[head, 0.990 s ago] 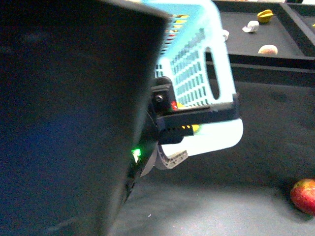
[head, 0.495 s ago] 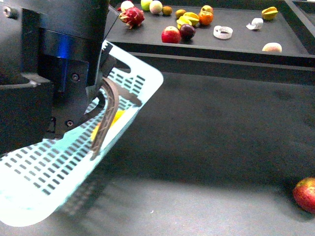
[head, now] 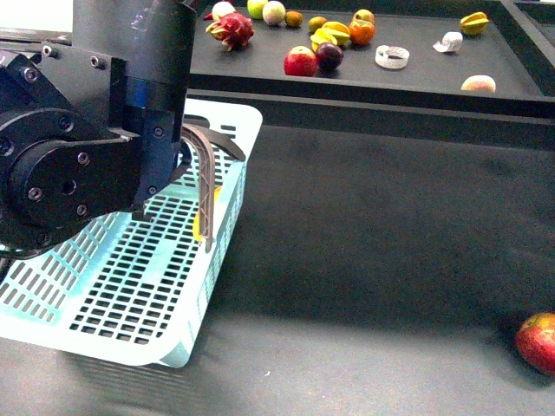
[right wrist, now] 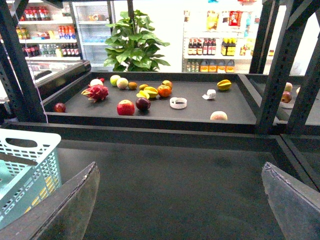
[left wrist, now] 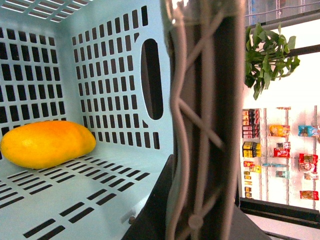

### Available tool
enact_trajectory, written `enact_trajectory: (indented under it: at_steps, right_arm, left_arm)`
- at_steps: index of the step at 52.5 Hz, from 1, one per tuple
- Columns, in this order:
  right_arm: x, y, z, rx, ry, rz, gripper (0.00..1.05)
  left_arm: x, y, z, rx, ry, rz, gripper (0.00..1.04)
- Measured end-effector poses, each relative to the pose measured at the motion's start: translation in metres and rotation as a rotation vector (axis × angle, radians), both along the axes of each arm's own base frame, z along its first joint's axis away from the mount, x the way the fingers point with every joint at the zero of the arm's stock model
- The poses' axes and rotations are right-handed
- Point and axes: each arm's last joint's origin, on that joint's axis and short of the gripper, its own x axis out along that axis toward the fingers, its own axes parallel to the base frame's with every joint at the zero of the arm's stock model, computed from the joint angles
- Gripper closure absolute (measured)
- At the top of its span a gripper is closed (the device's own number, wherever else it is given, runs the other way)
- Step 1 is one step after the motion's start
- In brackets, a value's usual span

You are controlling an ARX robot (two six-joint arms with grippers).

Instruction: Pick mango with right arm and hold basket with left

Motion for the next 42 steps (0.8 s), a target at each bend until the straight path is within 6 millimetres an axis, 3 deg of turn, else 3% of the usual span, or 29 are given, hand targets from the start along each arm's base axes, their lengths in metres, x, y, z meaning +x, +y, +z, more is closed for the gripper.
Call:
enact_trajectory:
  at_steps: [26,42]
  right_arm:
    - [0.000,0.000,0.000,0.000,0.000,0.000,0.08]
    - [0.000,0.000,0.000,0.000,0.000,0.000,0.08]
  left_arm:
    - [0.026,-0.001,-0.007,-0.030,-0.003,0.047,0.99]
    - [0.024,-0.002,-0.011,-0.034,0.058,0.062,0.52]
